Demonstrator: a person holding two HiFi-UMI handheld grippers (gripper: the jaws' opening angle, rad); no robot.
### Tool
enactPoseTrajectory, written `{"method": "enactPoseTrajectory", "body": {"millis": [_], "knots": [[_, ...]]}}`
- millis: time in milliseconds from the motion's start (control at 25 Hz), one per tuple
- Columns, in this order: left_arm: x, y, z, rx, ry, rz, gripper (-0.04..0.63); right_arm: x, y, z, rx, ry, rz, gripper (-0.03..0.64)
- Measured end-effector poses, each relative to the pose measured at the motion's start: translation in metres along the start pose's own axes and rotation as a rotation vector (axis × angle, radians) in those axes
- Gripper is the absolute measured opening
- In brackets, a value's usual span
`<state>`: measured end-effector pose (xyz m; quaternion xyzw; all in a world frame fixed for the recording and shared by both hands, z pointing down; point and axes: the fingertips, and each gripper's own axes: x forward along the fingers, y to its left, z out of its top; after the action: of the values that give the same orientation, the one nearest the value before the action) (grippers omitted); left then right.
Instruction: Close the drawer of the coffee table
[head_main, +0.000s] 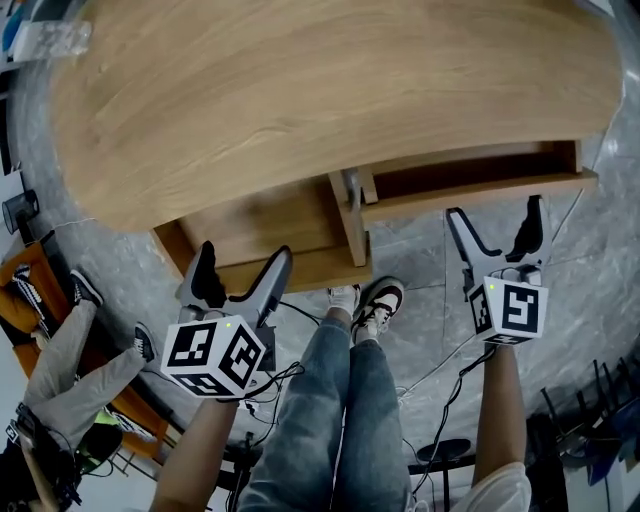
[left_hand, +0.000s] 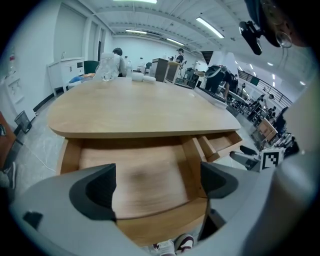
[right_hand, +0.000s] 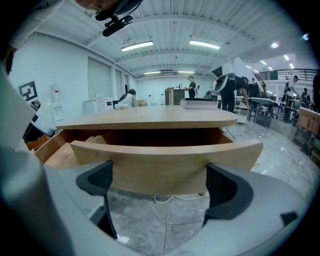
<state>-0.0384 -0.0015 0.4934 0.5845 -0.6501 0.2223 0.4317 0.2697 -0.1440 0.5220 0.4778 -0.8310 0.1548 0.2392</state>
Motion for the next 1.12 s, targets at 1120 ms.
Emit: {"method": "enactPoseTrajectory", "body": {"millis": [1120], "knots": [[0.028,0.025,0.004,-0.069,0.048,-0.035,0.523,0.056,-0.003,0.037,0.007,0.000,-0.006,0.588]]}}
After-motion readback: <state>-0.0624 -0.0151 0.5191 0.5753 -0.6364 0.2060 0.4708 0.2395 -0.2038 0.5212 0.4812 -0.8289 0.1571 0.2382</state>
